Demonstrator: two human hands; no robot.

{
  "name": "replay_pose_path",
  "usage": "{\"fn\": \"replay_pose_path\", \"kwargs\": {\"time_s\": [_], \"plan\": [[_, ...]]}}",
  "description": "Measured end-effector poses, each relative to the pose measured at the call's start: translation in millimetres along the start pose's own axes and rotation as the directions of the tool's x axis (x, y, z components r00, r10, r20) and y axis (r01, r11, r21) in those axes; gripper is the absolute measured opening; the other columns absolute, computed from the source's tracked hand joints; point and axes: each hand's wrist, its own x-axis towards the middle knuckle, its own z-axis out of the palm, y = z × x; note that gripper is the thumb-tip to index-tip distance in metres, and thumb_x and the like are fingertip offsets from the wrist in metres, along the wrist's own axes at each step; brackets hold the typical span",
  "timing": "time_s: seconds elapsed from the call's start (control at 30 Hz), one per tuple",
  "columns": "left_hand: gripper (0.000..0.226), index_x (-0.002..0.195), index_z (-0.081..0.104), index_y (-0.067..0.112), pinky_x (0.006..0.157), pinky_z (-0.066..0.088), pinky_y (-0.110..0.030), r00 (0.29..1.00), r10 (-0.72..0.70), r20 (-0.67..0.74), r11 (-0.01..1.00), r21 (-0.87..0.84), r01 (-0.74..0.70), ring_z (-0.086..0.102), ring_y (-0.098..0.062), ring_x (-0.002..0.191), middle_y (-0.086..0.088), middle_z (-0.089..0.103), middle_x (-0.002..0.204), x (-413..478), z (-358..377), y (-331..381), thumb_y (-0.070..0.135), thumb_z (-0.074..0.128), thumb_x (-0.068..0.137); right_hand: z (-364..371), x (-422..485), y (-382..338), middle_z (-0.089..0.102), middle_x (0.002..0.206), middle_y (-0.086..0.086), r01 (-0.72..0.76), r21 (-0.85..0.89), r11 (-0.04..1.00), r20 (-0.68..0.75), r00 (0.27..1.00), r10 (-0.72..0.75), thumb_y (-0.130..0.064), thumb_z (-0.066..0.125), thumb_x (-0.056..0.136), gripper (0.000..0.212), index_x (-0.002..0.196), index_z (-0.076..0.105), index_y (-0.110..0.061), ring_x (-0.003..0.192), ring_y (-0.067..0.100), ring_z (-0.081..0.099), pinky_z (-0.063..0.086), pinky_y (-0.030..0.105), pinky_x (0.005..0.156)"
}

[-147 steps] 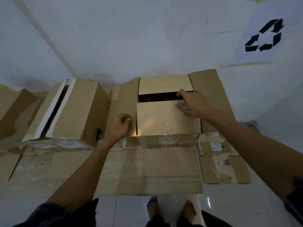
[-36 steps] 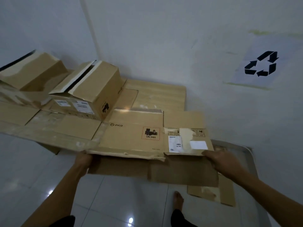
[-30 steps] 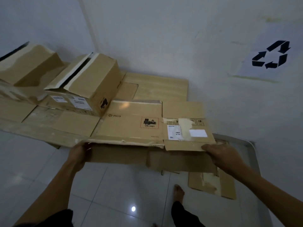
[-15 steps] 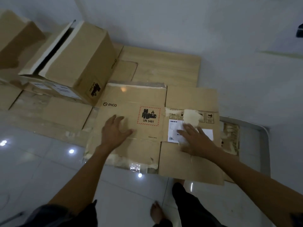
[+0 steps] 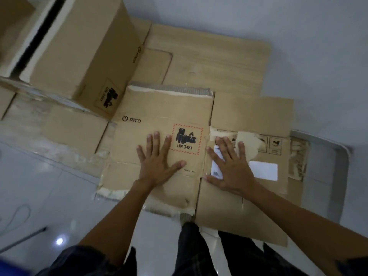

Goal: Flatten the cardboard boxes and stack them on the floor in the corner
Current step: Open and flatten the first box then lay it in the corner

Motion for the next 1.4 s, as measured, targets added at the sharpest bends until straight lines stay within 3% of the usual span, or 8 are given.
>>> {"fn": "replay_pose_path", "kwargs": {"time_s": [0.57, 0.73, 0.87, 1.0, 1.1, 1.17, 1.23, 1.4], "plan": [[0.072, 0.148, 0.028, 0.026, 0.116, -0.005, -0.054, 0.959, -0.019, -0.281, 0.992, -0.128, -0.018, 0.001, -0.018, 0.148, -0.005, 0.012, 0.161, 38.3, -17.1, -71.2, 0.061, 0.039, 0.087, 7.4, 77.7, -60.2, 0.015, 0.157, 0.013, -0.109, 0.053, 0.993, -0.163, 0.98, 0.117, -0.07, 0.036, 0.082, 0.077, 0.144, 0.032, -0.026, 0.145, 0.035, 0.005, 0.003, 0.066, 0.111], [0.064, 0.142, 0.041, 0.019, 0.117, 0.002, -0.055, 0.949, -0.018, -0.315, 0.977, -0.205, -0.05, 0.009, -0.018, 0.148, -0.007, 0.024, 0.158, 34.7, -18.3, -71.3, 0.054, 0.04, 0.089, 1.8, 61.4, -46.8, 0.018, 0.157, 0.013, -0.211, 0.18, 0.961, -0.168, 0.956, 0.241, -0.057, 0.025, 0.092, 0.065, 0.14, 0.04, -0.015, 0.146, 0.026, 0.008, 0.003, 0.051, 0.117], [0.061, 0.133, 0.049, 0.017, 0.114, 0.005, -0.053, 0.928, -0.072, -0.366, 0.974, -0.225, -0.013, 0.021, -0.024, 0.145, -0.012, 0.033, 0.152, 27.1, -18.9, -80.7, 0.057, 0.045, 0.086, -1.4, 2.7, -11.4, 0.02, 0.156, 0.013, -0.527, 0.236, 0.817, -0.179, 0.802, 0.569, -0.058, 0.029, 0.089, 0.061, 0.137, 0.04, -0.022, 0.146, 0.026, 0.009, 0.005, 0.052, 0.115], [0.078, 0.131, 0.041, 0.019, 0.111, 0.017, -0.055, 0.871, -0.363, -0.332, 0.915, -0.305, 0.265, 0.027, -0.033, 0.139, -0.017, 0.033, 0.149, 13.7, -25.6, -86.0, 0.072, 0.049, 0.075, -3.5, -65.4, 28.0, 0.026, 0.152, 0.016, -0.757, 0.298, 0.581, -0.115, 0.576, 0.809, -0.063, 0.035, 0.084, 0.067, 0.136, 0.035, -0.021, 0.141, 0.033, 0.02, 0.017, 0.058, 0.11], [0.08, 0.129, 0.042, 0.015, 0.105, 0.027, -0.054, 0.849, -0.45, -0.277, 0.873, -0.335, 0.354, 0.036, -0.037, 0.131, -0.016, 0.043, 0.142, 6.1, -32.9, -78.7, 0.07, 0.056, 0.073, -12.2, -91.7, 37.5, 0.042, 0.142, 0.016, -0.688, 0.679, 0.258, 0.083, 0.42, 0.904, -0.058, 0.05, 0.086, 0.068, 0.137, 0.032, -0.017, 0.125, 0.037, 0.045, 0.038, 0.051, 0.101], [0.079, 0.126, 0.045, 0.014, 0.104, 0.029, -0.053, 0.82, -0.52, -0.241, 0.823, -0.4, 0.404, 0.039, -0.038, 0.127, -0.016, 0.048, 0.137, 6.0, -41.4, -69.6, 0.065, 0.064, 0.07, -19.0, -99.7, 34.4, 0.051, 0.134, 0.016, -0.57, 0.819, 0.062, 0.226, 0.42, 0.879, -0.046, 0.055, 0.088, 0.061, 0.136, 0.039, -0.012, 0.11, 0.03, 0.053, 0.045, 0.038, 0.088], [0.088, 0.128, 0.044, 0.016, 0.104, 0.032, -0.054, 0.78, -0.605, -0.16, 0.73, -0.502, 0.464, 0.042, -0.039, 0.126, -0.018, 0.049, 0.135, 10.0, -49.3, -66.9, 0.065, 0.072, 0.06, -23.8, -111.5, 30.9, 0.056, 0.126, 0.017, -0.536, 0.842, 0.064, 0.23, 0.465, 0.855, -0.041, 0.053, 0.091, 0.054, 0.132, 0.048, -0.005, 0.097, 0.023, 0.053, 0.044, 0.03, 0.076], [0.106, 0.124, 0.054, 0.014, 0.093, 0.049, -0.049, 0.853, -0.495, -0.167, 0.73, -0.612, 0.303, 0.061, -0.033, 0.111, -0.012, 0.064, 0.124, -11.5, -83.6, -38.9, 0.07, 0.081, 0.038, -44.3, -178.4, 30.2, 0.061, 0.118, 0.011, -0.378, 0.923, -0.068, 0.295, 0.586, 0.755, -0.045, 0.063, 0.081, 0.052, 0.121, 0.057, -0.012, 0.098, 0.026, 0.06, 0.051, 0.041, 0.081]]}}
